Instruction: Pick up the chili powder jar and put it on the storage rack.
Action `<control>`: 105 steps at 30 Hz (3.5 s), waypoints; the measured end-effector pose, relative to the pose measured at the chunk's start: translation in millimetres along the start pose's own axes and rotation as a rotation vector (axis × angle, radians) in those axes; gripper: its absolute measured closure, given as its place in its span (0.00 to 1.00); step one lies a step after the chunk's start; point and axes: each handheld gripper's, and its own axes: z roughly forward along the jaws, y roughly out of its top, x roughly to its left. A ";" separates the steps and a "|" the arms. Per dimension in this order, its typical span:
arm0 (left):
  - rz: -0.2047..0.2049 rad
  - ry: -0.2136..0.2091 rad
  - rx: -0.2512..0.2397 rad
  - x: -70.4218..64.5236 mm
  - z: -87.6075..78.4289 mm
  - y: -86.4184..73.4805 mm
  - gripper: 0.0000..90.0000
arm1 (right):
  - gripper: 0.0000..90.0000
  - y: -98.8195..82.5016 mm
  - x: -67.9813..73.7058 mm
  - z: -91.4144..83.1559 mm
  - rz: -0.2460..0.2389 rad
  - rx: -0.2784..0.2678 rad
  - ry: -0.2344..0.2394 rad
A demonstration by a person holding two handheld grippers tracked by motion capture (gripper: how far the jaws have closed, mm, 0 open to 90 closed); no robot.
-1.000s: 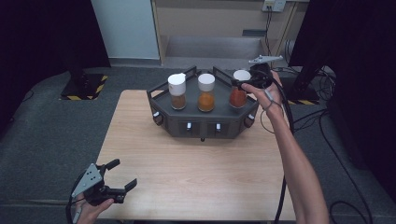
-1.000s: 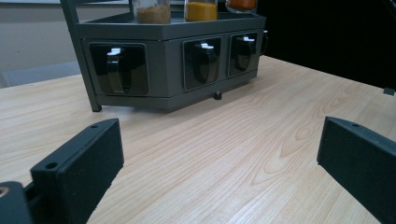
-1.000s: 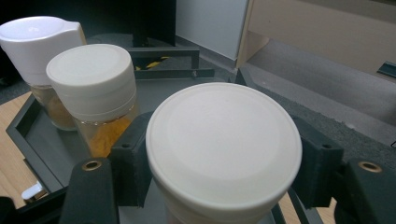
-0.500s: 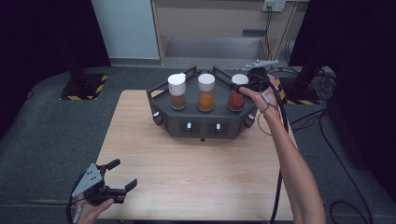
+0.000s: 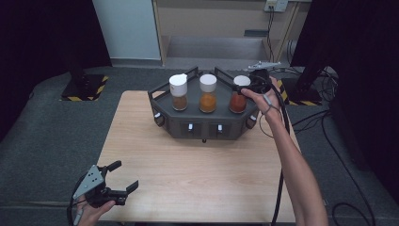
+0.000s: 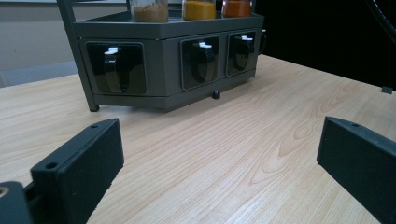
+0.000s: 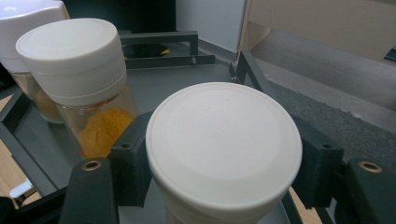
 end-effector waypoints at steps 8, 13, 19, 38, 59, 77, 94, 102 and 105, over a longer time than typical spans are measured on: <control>-0.002 0.001 0.000 -0.2 0.2 0.0 0.00 | 0.37 -6.2 -3.5 -1.9 0.018 -0.021 0.003; 0.001 0.000 0.000 -0.3 -0.1 0.1 0.00 | 0.27 -8.7 -3.1 -3.8 0.039 -0.039 -0.007; 0.001 0.000 -0.002 -0.4 -0.1 0.1 0.00 | 0.13 -11.6 -4.4 -13.6 0.062 -0.075 -0.010; 0.001 0.001 0.001 -0.9 0.3 0.2 0.00 | 0.05 -19.4 -12.4 -80.6 0.075 -0.200 0.044; 0.001 0.006 0.001 -1.3 0.0 0.2 0.00 | 0.05 -49.4 2.7 -142.1 -0.014 -0.277 0.162; 0.000 0.005 0.000 -1.3 0.0 0.0 0.00 | 0.02 -102.1 16.4 -170.1 -0.117 -0.340 0.243; -0.001 0.007 0.001 -1.3 0.0 0.0 0.00 | 0.03 -157.8 34.9 -195.4 -0.170 -0.334 0.192; 0.002 0.009 -0.002 -1.9 -1.0 -0.1 0.00 | 0.03 -187.8 40.7 -204.0 -0.151 -0.316 0.167; 0.000 0.012 -0.003 -2.0 -1.5 -0.3 0.00 | 0.03 -198.4 43.5 -206.4 -0.144 -0.313 0.159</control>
